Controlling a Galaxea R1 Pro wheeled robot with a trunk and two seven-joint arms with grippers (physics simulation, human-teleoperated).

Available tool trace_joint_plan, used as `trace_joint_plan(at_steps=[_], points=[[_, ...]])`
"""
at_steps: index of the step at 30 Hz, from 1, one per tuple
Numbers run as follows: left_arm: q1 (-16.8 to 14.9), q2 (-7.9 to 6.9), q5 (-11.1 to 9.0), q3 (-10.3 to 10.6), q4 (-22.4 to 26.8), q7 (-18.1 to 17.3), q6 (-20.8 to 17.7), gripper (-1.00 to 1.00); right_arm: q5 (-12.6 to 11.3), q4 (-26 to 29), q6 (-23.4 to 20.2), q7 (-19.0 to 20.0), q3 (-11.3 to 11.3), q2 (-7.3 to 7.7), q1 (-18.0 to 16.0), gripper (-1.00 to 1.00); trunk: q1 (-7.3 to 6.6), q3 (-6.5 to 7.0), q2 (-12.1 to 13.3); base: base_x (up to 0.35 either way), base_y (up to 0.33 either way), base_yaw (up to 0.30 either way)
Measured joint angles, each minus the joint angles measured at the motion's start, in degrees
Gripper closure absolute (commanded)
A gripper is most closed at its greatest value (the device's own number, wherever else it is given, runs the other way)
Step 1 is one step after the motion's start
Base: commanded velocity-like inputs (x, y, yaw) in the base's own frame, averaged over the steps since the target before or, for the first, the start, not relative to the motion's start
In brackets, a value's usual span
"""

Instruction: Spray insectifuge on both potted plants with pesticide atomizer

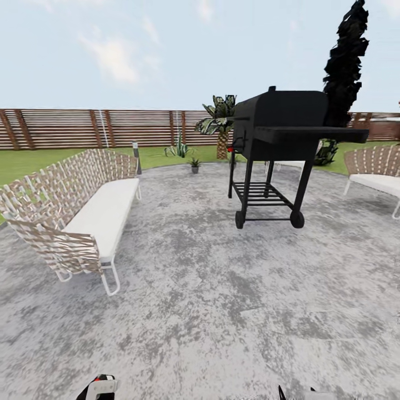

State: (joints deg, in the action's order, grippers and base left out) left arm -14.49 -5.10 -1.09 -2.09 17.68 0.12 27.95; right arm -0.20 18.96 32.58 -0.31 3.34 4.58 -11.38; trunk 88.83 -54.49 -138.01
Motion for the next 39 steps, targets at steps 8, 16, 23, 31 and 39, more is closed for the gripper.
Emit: trace_joint_plan(at_steps=[8, 16, 23, 31, 39], points=[[0.00, 0.00, 0.01, 0.02, 0.00, 0.00, 0.00, 1.00, 0.03, 0.08, 0.10, -0.01, -0.06, 0.05, 0.00, -1.00, 0.00, -0.04, 0.00, 0.000, 0.000, -0.262], [0.00, 0.00, 0.01, 0.02, 0.00, 0.00, 0.00, 1.00, 0.03, 0.09, 0.11, -0.01, -0.18, 0.00, 0.00, -1.00, 0.00, -0.04, 0.00, 0.000, 0.000, -0.267], [0.00, 0.00, 0.03, 0.02, 0.00, 0.00, 0.00, 1.00, 0.03, 0.06, 0.11, 0.00, -0.23, -0.01, 0.00, -1.00, 0.00, -0.04, 0.00, 0.000, 0.000, -0.268], [-0.03, 0.08, -0.01, 0.02, 0.03, -0.07, -0.08, 1.00, 0.13, -0.02, 0.11, 0.07, -0.31, -0.18, -0.01, -1.00, -0.02, -0.04, 0.00, 0.069, 0.000, -0.164], [-0.04, 0.10, -0.06, 0.01, 0.02, -0.01, -0.01, 1.00, 0.26, -0.19, 0.01, 0.37, -0.53, -0.18, -0.02, -1.00, -0.04, -0.04, 0.00, 0.317, 0.000, -0.008]])
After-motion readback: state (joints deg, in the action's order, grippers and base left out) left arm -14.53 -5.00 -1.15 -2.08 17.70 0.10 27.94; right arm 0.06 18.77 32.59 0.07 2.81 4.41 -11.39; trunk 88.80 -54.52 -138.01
